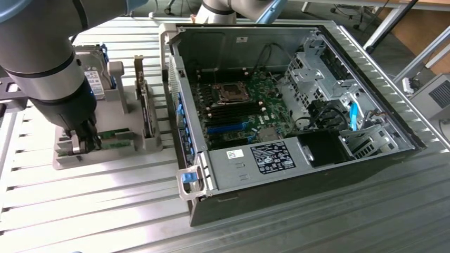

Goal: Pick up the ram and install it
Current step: 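Pick up the ram and move it above insertion slot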

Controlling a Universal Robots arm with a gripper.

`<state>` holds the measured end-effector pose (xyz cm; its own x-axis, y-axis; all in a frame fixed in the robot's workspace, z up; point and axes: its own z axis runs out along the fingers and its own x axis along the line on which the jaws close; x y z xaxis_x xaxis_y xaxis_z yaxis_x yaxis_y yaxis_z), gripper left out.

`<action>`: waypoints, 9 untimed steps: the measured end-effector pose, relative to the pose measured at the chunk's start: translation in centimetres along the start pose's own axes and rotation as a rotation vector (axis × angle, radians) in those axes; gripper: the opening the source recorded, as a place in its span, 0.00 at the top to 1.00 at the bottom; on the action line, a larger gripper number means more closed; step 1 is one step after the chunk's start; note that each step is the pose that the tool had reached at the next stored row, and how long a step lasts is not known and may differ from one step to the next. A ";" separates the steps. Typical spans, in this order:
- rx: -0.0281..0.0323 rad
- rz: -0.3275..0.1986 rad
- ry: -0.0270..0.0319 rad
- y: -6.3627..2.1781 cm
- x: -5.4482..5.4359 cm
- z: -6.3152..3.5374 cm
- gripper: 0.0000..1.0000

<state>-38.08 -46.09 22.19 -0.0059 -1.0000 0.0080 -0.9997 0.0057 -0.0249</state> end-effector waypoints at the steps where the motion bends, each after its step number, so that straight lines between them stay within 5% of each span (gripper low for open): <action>1: -0.0001 0.000 0.0014 0.00 0.0 -0.12 0.89; 9: 0.0000 0.000 0.0140 -0.03 -0.1 -1.17 0.89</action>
<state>-38.08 -46.03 23.36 -0.0058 -0.9997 0.0220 -0.9997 0.0052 -0.0248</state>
